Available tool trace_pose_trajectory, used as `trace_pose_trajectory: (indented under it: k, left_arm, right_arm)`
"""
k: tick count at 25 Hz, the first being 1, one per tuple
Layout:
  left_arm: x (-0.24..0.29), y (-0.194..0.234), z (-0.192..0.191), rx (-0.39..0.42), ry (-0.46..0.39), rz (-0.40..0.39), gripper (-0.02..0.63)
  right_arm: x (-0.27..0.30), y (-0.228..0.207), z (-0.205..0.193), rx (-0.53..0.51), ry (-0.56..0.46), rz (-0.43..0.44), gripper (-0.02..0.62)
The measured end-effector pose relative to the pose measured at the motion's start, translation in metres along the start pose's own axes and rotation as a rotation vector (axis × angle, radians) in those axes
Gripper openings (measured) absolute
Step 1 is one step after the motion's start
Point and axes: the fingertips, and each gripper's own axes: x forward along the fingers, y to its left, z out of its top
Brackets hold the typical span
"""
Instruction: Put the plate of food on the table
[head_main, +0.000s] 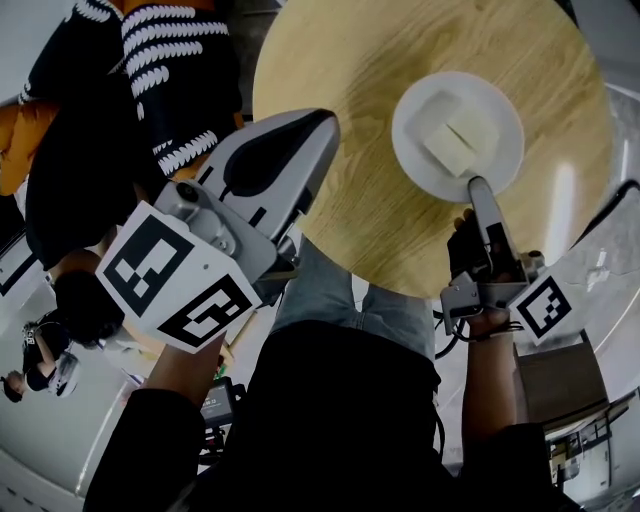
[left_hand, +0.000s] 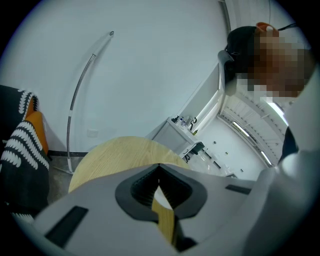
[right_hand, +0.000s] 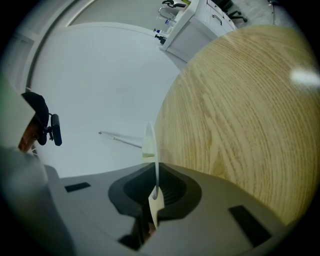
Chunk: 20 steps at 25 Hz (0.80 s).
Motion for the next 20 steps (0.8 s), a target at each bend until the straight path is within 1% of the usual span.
trace_pose_trajectory:
  k: [6,8,11,13,20]
  left_arm:
    - [0.002,-0.006,0.0,-0.012,0.015,-0.026,-0.007]
    - [0.011,0.002,-0.009,-0.019,0.024,-0.029,-0.007]
    - [0.037,0.027,-0.036,-0.042,0.055,-0.022,-0.006]
    - [0.047,0.037,-0.047,-0.052,0.071,-0.015,-0.006]
    - [0.048,0.042,-0.05,-0.067,0.096,-0.02,-0.007]
  right_arm:
    - [0.001,0.007,0.002,0.012,-0.012,0.0,0.017]
    - [0.007,-0.004,0.001,0.019,-0.009,-0.005,0.017]
    - [0.024,-0.043,-0.003,0.048,0.004,-0.027,0.017]
    - [0.031,-0.058,-0.004,0.062,0.01,-0.039,0.017]
    - [0.031,-0.056,-0.007,0.086,0.012,-0.06,0.02]
